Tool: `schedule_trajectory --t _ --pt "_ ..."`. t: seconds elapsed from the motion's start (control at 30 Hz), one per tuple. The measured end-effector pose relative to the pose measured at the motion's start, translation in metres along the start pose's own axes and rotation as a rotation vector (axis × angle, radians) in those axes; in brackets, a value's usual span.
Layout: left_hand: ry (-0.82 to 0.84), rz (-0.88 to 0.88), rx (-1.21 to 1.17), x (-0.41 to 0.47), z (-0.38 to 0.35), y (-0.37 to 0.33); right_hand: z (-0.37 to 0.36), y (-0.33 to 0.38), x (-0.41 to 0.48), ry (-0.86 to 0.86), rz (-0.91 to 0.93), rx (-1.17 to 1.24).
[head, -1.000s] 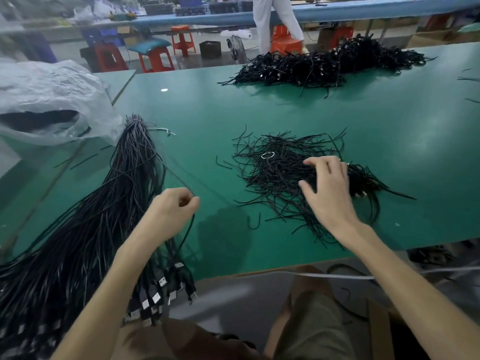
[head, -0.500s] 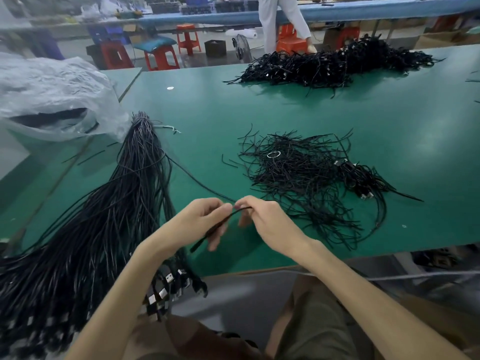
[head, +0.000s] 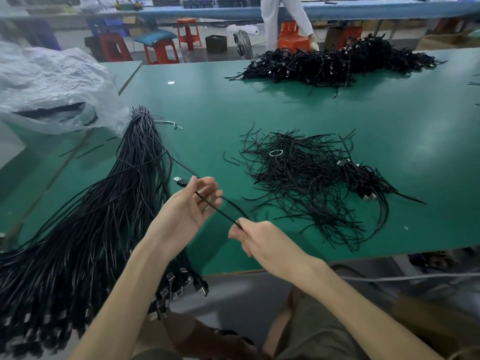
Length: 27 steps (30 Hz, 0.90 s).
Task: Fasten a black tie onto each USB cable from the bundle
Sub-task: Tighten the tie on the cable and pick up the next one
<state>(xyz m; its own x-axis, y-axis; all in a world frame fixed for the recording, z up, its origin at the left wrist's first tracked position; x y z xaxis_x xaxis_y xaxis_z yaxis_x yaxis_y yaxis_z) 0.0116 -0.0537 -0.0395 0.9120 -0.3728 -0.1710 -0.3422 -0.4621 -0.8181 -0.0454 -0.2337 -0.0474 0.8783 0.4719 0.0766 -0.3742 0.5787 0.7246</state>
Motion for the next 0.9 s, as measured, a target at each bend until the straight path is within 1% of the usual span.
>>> schedule_trajectory --t 0.07,0.13,0.2,0.23,0.3,0.33,0.37,0.43,0.47,0.5,0.53,0.6,0.67,0.7,0.77,0.9 --pt "0.041 0.001 -0.144 -0.002 -0.009 -0.001 -0.007 0.002 0.0 0.025 0.006 -0.007" --pt "0.136 0.002 -0.237 -0.007 -0.017 -0.007 -0.009 0.003 0.001 0.013 0.031 -0.054" --pt "0.253 0.021 -0.211 -0.015 -0.022 -0.013 -0.005 0.0 0.003 -0.03 0.04 -0.039" --pt "0.295 0.028 -0.154 -0.02 -0.023 -0.016 -0.001 -0.003 0.005 -0.059 0.033 0.016" --pt "0.379 0.036 0.023 -0.031 -0.025 -0.022 0.008 -0.008 0.01 -0.132 0.015 0.156" --pt "0.423 0.042 0.169 -0.036 -0.026 -0.024 0.012 -0.01 0.014 -0.168 0.0 0.208" --pt "0.456 0.06 0.364 -0.039 -0.028 -0.023 0.017 -0.012 0.017 -0.201 -0.021 0.239" --pt "0.507 0.151 0.785 -0.041 -0.031 -0.015 0.024 -0.011 0.027 -0.257 -0.059 0.265" --pt "0.519 0.206 0.936 -0.04 -0.032 -0.009 0.026 -0.008 0.032 -0.279 -0.062 0.259" --pt "0.508 0.233 1.043 -0.038 -0.033 -0.005 0.027 -0.005 0.037 -0.299 -0.053 0.238" --pt "0.46 0.218 1.118 -0.035 -0.034 -0.001 0.028 0.0 0.041 -0.318 -0.038 0.218" --pt "0.277 0.097 1.197 -0.026 -0.031 0.001 0.026 0.01 0.048 -0.345 -0.009 0.233" --pt "0.064 -0.052 1.219 -0.02 -0.023 -0.002 0.023 0.019 0.051 -0.357 -0.001 0.313" --pt "0.006 -0.105 1.21 -0.019 -0.02 -0.003 0.021 0.022 0.052 -0.366 -0.007 0.372" --pt "-0.016 -0.159 1.096 -0.022 -0.018 -0.003 0.018 0.026 0.051 -0.385 -0.021 0.471" --pt "-0.026 -0.134 0.658 -0.023 -0.022 0.005 -0.004 0.04 0.045 -0.374 0.016 0.62"
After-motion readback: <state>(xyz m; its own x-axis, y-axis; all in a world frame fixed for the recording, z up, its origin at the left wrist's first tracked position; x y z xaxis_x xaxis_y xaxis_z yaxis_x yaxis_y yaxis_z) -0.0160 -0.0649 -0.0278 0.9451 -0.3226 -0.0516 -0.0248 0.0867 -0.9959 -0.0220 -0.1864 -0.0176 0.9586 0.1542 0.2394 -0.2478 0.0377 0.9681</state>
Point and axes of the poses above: each hand's wrist, its own x-axis towards the middle knuckle, its own z-axis out of the back of the hand, y = z × x, the point moved 4 cm from there along x, towards the middle knuckle, and after that the axes turned 6 degrees about z, right-handed, at the moved point
